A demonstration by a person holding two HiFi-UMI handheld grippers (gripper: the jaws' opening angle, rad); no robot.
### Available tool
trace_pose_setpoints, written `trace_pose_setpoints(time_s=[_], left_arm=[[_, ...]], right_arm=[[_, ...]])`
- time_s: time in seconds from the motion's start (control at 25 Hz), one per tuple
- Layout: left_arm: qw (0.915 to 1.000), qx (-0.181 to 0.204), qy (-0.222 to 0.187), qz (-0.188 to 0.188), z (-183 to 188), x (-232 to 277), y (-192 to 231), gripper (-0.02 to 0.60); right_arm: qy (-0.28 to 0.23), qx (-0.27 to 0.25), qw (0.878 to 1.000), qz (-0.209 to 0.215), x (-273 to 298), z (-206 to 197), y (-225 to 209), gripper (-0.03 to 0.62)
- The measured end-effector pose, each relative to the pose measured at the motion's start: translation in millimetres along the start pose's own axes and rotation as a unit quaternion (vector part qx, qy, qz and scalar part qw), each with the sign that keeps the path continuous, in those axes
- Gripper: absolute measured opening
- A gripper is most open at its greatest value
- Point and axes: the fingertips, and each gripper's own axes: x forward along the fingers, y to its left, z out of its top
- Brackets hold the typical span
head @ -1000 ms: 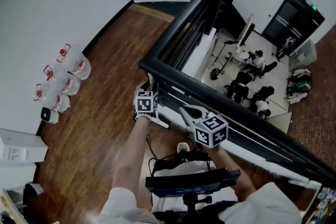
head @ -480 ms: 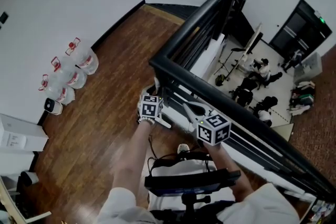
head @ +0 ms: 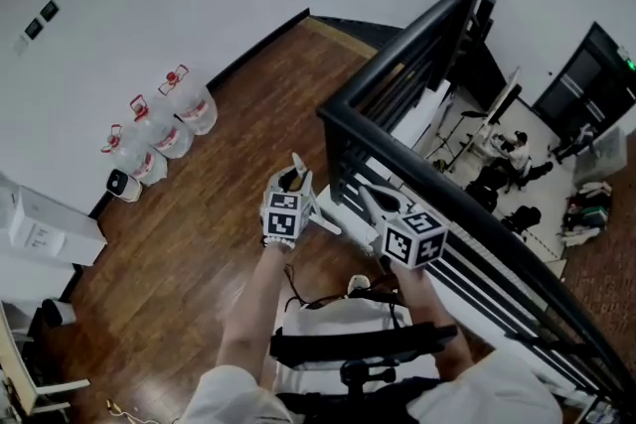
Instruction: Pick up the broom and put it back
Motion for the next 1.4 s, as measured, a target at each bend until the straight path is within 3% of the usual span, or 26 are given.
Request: trace_pose_setpoints(time_s=[0.32, 0.6, 1.08, 1.4], left_arm=[[0.9969, 0.014, -0.077, -0.008, 92.3, -62.4, -5.7, 0.101], [0.9940, 0.020, -0.107, -0.009, 129.3, -90.7, -6.4, 0.101], [0.9937, 0.019, -0.109, -0.017, 130.3, -102.7, -9.1, 0.101], [0.9950, 0.014, -0.097, -0.018, 110.7, -101.6, -9.4, 0.101]], right_arm=[[-0.023, -0.005, 1.000, 0.001, -4.1, 7.5, 28.8, 0.011], [-0.034, -0.013, 0.999, 0.003, -5.5, 12.8, 44.8, 0.011], [-0.030, -0.016, 0.999, 0.005, -5.4, 5.5, 54.9, 0.011], [-0.015, -0.011, 1.000, 0.002, -6.5, -4.8, 50.2, 0.011]])
